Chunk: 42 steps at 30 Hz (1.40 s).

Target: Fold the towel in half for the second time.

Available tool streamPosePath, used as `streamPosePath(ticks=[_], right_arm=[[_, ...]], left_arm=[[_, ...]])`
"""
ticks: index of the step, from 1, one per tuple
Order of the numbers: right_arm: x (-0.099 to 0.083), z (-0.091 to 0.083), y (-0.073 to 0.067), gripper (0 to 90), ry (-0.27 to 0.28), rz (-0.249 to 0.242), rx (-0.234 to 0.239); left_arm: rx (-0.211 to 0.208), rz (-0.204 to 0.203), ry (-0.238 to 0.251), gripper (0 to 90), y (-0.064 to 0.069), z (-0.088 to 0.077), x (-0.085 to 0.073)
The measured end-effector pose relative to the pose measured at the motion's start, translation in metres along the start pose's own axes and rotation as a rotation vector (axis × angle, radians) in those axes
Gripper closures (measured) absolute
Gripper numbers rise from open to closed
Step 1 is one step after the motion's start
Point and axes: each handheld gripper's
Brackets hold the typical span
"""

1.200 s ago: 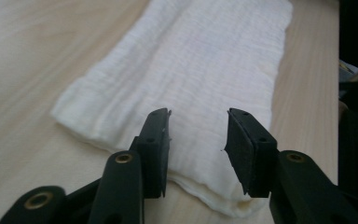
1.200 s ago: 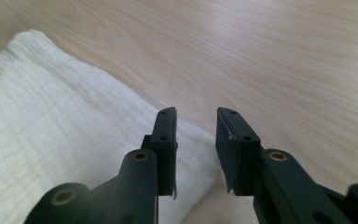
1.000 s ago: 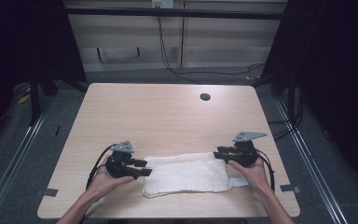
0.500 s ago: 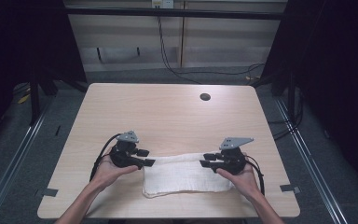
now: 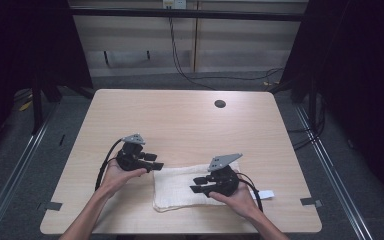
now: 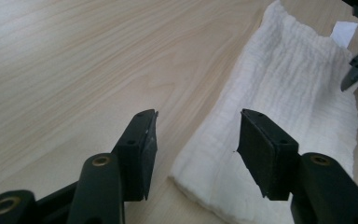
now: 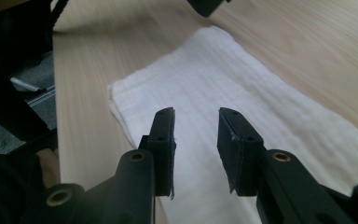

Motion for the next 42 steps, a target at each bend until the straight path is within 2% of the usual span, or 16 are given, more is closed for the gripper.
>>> streamPosePath(ticks=[6,13,16,18,22,25,28,36,40,42], right_arm=[[0.015,0.028,-0.012,61.6,-0.013,-0.021,0.059],[0.031,0.056,-0.018,64.1,-0.044,-0.05,0.123],[0.038,0.063,-0.022,65.0,-0.047,-0.066,0.132],[0.04,0.068,-0.024,65.1,-0.052,-0.066,0.131],[0.035,0.086,-0.028,65.5,-0.09,-0.073,0.167],[0.032,0.095,-0.029,66.0,-0.112,-0.082,0.17],[0.03,0.099,-0.029,66.0,-0.117,-0.067,0.181],[0.027,0.103,-0.033,64.2,-0.149,-0.1,0.167],[0.02,0.105,-0.036,61.7,-0.175,-0.117,0.151],[0.017,0.104,-0.036,60.9,-0.157,-0.104,0.147]], left_arm=[[-0.001,-0.003,0.005,47.5,-0.002,-0.004,-0.004],[0.02,-0.008,0.014,44.8,-0.004,-0.006,-0.005],[0.016,-0.014,0.018,43.6,-0.005,-0.006,-0.006],[0.018,-0.006,0.017,42.0,-0.005,-0.004,-0.008],[0.02,0.0,0.003,41.5,-0.005,0.0,-0.01],[0.024,-0.004,0.005,40.9,-0.005,-0.001,-0.01],[0.025,-0.009,0.007,40.6,-0.006,-0.001,-0.011],[0.061,-0.026,0.022,41.5,-0.013,-0.009,-0.016],[0.064,-0.035,0.023,41.5,-0.013,-0.008,-0.016],[0.066,-0.026,0.016,41.5,-0.013,-0.007,-0.016]])
Point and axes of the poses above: each handheld gripper's, and its own axes: z roughly forward along the jaws, x roughly out of its top, y roughly to its right, and after that the axes turned 10 degrees about x, right-handed
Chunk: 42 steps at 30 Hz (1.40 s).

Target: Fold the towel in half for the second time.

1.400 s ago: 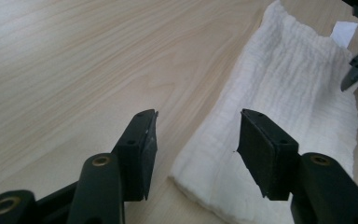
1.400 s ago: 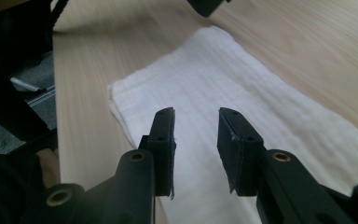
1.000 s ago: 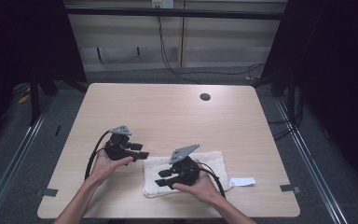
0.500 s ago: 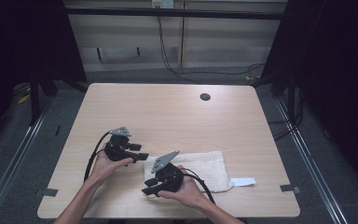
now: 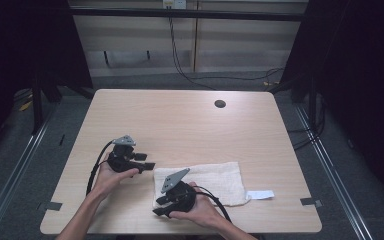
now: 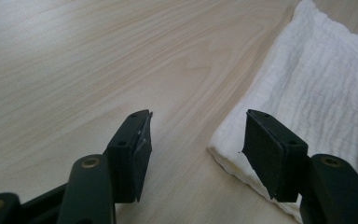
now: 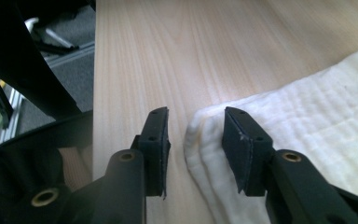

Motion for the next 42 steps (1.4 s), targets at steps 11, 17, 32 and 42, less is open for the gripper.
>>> streamPosePath(ticks=[11,17,32,42], right_arm=[[-0.004,0.004,-0.007,76.7,0.008,-0.092,-0.094],[-0.004,0.002,-0.004,82.1,0.014,-0.072,-0.094],[-0.005,0.002,-0.001,83.8,0.033,-0.04,-0.082],[-0.002,0.003,-0.002,83.8,0.019,-0.023,-0.072]], left_arm=[[0.016,0.01,-0.029,39.7,0.0,-0.003,-0.008],[0.007,0.022,-0.064,39.1,0.002,0.009,-0.009],[-0.038,0.101,-0.079,47.0,0.022,0.025,-0.003],[-0.06,0.134,-0.078,60.1,0.03,0.027,-0.004]])
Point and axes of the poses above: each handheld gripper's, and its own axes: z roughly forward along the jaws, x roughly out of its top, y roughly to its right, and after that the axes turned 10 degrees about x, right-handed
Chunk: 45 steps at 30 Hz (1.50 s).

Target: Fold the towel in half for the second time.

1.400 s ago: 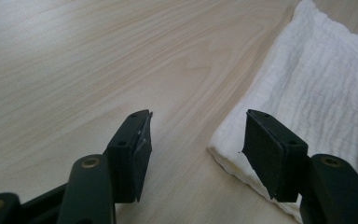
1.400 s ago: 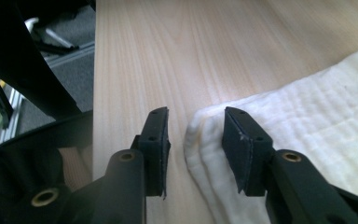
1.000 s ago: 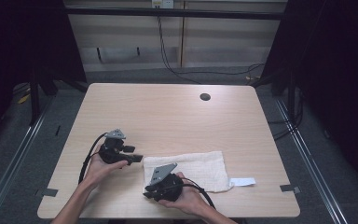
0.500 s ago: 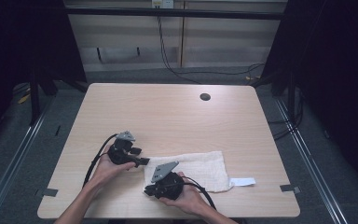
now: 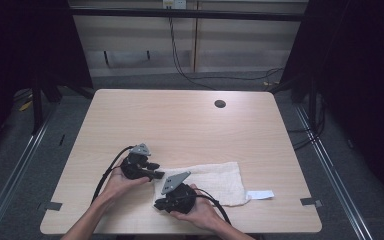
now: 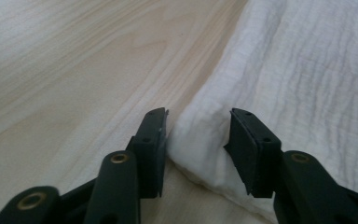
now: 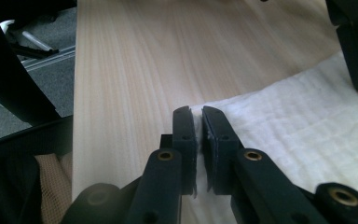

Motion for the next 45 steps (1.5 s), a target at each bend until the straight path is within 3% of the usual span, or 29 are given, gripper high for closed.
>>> streamPosePath(ticks=[4,8,11,14,19,25,33,45], right_arm=[[0.001,0.0,0.001,83.8,-0.004,-0.003,-0.001],[0.001,0.001,0.001,83.8,0.0,0.001,-0.004],[0.002,0.001,0.001,83.7,-0.003,0.008,-0.008],[0.002,0.002,0.001,84.3,0.009,0.03,-0.002],[0.006,0.004,0.003,84.7,0.008,0.025,-0.002],[0.01,0.002,0.002,84.8,0.025,0.04,0.013],[0.014,-0.005,0.002,84.8,0.065,0.053,0.016],[0.022,-0.014,0.001,85.0,0.129,0.062,-0.002]], left_arm=[[0.01,0.02,-0.01,70.0,0.005,-0.001,-0.001],[0.008,0.013,-0.006,79.1,0.004,0.0,-0.002],[0.006,0.037,-0.015,83.2,0.006,-0.001,-0.001],[-0.001,0.024,-0.008,84.4,0.007,0.0,-0.002],[-0.035,-0.031,-0.002,84.7,-0.001,-0.002,-0.003],[-0.044,-0.071,0.023,84.6,-0.006,-0.007,-0.005],[-0.057,-0.108,0.066,84.6,-0.017,-0.017,-0.002],[-0.058,-0.145,0.1,84.7,-0.02,-0.02,0.008]])
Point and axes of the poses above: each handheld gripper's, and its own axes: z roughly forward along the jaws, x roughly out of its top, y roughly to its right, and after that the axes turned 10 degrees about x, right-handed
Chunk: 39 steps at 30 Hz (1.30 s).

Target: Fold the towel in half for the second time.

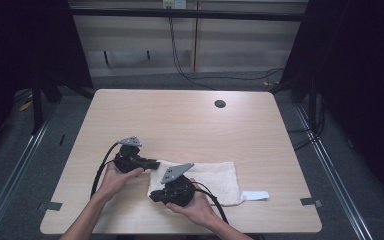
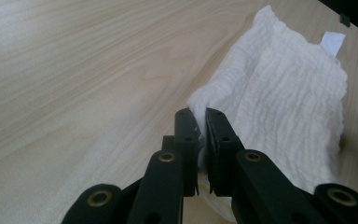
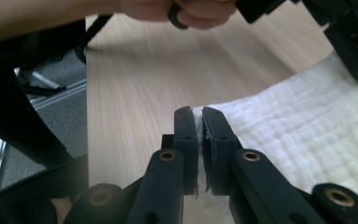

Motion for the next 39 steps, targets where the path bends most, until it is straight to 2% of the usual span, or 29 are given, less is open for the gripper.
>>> streamPosePath(ticks=[5,7,18,23,31,35,39], right_arm=[[0.007,-0.003,-0.001,84.9,0.017,-0.022,-0.001],[0.008,-0.004,-0.001,84.9,0.032,-0.014,0.009],[0.021,-0.016,-0.002,85.0,0.094,-0.016,0.01],[0.028,-0.018,-0.004,85.0,0.115,-0.024,0.017],[0.039,-0.021,-0.007,85.0,0.149,-0.035,0.025],[0.049,-0.023,-0.009,85.0,0.162,-0.042,0.038],[0.047,-0.018,-0.007,85.0,0.151,-0.035,0.036]], left_arm=[[-0.002,0.008,0.02,84.7,0.0,-0.006,0.005],[0.003,0.008,0.03,84.6,0.0,-0.009,0.006],[0.017,-0.032,0.081,84.6,-0.007,-0.027,0.01],[0.035,-0.022,0.083,84.0,-0.005,-0.035,0.015],[0.039,-0.01,0.115,84.0,-0.005,-0.049,0.021],[0.051,-0.003,0.102,84.0,-0.006,-0.055,0.023],[0.071,-0.018,0.079,84.1,-0.008,-0.05,0.021]])
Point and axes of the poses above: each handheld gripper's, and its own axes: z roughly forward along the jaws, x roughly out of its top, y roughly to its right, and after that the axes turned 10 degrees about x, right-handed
